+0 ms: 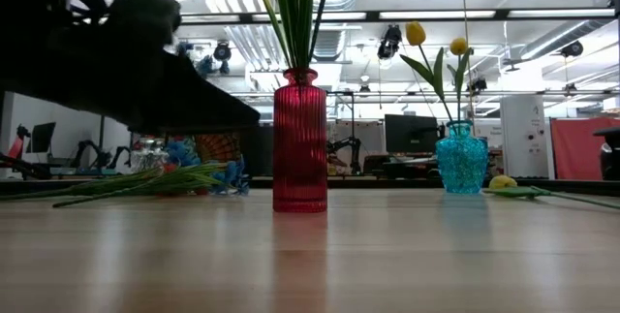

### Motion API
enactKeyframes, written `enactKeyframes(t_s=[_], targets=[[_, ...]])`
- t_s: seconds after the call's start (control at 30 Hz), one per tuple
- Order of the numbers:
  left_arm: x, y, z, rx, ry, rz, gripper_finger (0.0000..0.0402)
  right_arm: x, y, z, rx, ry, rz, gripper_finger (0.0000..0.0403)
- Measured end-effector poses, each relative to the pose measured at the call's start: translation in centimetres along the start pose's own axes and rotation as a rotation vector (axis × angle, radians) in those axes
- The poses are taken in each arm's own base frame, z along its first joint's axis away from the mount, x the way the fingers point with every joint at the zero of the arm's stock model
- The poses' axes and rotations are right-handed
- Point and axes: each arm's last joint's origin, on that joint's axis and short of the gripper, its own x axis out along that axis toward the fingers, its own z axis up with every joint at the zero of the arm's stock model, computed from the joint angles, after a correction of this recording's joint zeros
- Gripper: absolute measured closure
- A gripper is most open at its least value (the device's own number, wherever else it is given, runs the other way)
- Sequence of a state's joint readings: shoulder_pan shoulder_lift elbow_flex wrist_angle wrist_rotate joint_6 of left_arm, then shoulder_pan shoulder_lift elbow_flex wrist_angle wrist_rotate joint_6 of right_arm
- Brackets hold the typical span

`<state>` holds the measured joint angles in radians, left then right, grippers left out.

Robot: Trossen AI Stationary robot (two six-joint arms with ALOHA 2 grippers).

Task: Sort flowers into vase by color
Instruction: Put the right red flowers into the red vase

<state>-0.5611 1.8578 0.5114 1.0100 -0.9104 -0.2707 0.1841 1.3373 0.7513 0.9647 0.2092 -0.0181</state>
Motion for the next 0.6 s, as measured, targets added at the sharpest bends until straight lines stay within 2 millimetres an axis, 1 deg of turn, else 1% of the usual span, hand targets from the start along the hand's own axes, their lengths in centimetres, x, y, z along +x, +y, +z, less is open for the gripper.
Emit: enactKeyframes(t_s=[0.23,0.37,0.6], targets=[[0.9,-0.7,0.2,0.029,-0.009,0.006,0.0135,0.0,0.0,0.0,0.008,0.002,0.000,0.0360],[1.2,-0.7,0.3,0.028,-0.011,0.018,0.0135,0.0,0.0,-0.1,0.008,0.015,0.000,0.0360],[1.5,-0.4,0.3,-0.065,-0.009,0.030,0.0135,0.0,0.0,-0.2,0.005,0.017,0.000,0.0360]])
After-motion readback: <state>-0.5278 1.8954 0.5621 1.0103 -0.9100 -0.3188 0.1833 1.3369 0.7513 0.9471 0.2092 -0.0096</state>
